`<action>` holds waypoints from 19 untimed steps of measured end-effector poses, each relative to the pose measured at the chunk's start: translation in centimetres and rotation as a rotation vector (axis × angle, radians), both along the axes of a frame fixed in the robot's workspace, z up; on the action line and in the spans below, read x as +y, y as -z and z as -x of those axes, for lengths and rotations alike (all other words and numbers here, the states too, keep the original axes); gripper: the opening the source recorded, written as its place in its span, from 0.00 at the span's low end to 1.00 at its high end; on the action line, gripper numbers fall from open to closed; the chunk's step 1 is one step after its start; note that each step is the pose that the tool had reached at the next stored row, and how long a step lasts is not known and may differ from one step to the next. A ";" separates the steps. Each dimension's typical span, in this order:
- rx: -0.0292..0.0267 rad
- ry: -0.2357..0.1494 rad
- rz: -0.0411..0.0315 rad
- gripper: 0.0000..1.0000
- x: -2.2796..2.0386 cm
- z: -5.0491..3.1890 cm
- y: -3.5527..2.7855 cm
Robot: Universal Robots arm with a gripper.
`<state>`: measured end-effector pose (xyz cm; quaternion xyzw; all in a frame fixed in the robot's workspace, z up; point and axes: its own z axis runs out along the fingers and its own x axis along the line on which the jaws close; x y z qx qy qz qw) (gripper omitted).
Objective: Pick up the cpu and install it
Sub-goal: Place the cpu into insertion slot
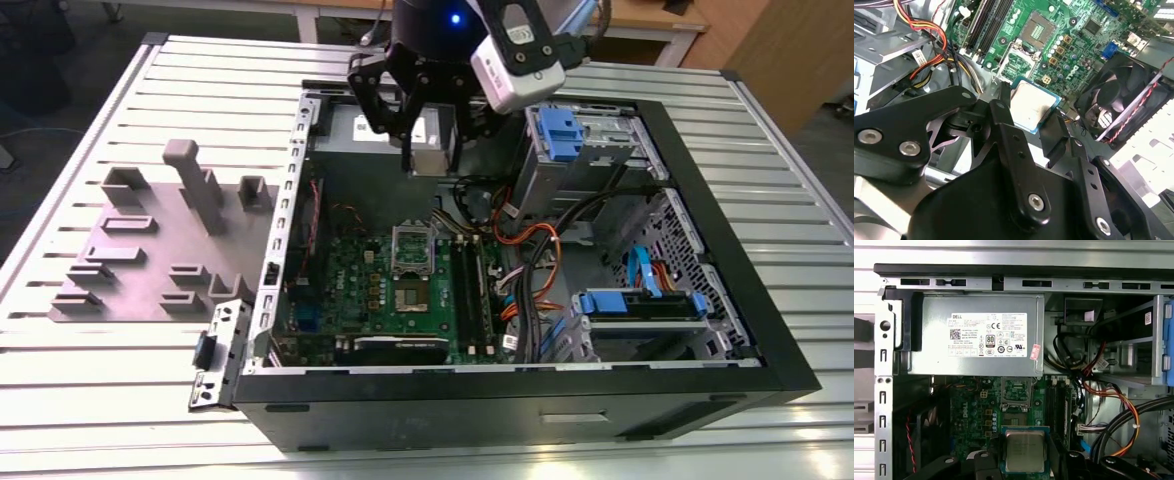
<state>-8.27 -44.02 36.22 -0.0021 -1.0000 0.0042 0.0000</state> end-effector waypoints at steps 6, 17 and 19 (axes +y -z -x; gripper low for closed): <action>0.0001 0.000 0.0002 0.47 -0.21 0.01 0.50; 0.0000 0.000 -0.0001 0.47 -0.32 0.00 0.62; 0.0000 0.000 0.0000 0.47 -0.36 0.00 0.66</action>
